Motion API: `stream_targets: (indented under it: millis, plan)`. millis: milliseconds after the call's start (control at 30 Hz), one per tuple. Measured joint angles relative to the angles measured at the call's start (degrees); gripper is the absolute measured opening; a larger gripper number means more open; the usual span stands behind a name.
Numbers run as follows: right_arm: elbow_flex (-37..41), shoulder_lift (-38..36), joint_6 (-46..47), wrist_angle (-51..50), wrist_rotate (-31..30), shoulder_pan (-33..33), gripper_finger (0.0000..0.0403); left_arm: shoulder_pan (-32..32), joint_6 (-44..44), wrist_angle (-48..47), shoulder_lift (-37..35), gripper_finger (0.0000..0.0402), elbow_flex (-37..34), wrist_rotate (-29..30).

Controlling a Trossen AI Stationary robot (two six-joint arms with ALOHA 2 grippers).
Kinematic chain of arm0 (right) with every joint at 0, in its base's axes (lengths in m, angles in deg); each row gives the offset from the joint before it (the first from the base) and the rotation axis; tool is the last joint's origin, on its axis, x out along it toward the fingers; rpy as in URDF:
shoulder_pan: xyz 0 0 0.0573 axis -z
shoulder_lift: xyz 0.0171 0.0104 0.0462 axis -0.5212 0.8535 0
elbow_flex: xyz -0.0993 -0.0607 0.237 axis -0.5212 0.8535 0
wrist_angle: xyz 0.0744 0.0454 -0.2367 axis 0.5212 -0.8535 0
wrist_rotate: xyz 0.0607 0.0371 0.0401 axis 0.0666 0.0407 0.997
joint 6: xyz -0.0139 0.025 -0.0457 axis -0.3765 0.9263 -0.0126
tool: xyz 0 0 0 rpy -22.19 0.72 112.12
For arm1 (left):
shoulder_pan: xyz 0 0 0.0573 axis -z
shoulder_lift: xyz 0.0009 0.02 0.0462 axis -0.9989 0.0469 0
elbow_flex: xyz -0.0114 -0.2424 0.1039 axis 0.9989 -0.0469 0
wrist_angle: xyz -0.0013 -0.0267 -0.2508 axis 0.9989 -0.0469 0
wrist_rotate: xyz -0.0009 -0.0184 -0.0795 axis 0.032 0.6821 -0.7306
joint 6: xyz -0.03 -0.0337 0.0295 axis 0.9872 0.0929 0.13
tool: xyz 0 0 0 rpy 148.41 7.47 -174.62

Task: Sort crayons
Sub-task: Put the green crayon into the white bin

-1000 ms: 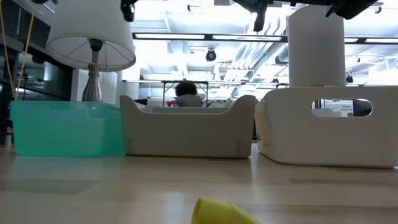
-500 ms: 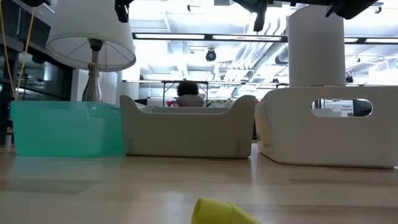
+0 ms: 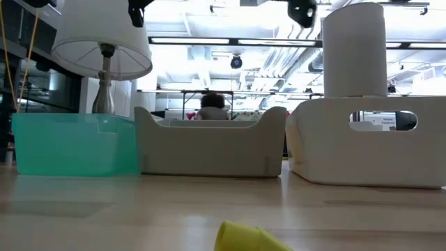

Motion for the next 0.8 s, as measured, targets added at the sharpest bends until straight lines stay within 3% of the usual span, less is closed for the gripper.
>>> stream_targets:
  millis: [100, 233, 400, 533, 800]
  plan:
    - [-4.7, 2.5, 5.9, -15.8, 4.3, -6.2, 0.0199, 0.0, 0.0, -0.8, 0.0, 0.0161, 0.0, 0.0]
    - [-5.2, 5.6, 14.3, -24.4, 8.6, -17.1, 0.0199, 0.0, 0.0, -1.5, 0.0, 0.0161, 0.0, -0.2]
    - [-4.5, 10.9, 18.2, -27.4, 7.5, -32.5, 0.0199, 0.0, 0.0, -1.6, 0.0, 0.0161, 0.0, -0.2]
    - [-4.3, 16.4, 12.8, -27.4, 5.7, -41.9, 0.0199, 0.0, 0.0, -1.7, 0.0, 0.0161, 0.0, -0.2]
    - [-4.2, 26.7, 11.3, -27.3, 5.3, -48.4, 0.0199, 0.0, 0.1, -1.8, 0.0, 0.0161, 0.0, -0.2]
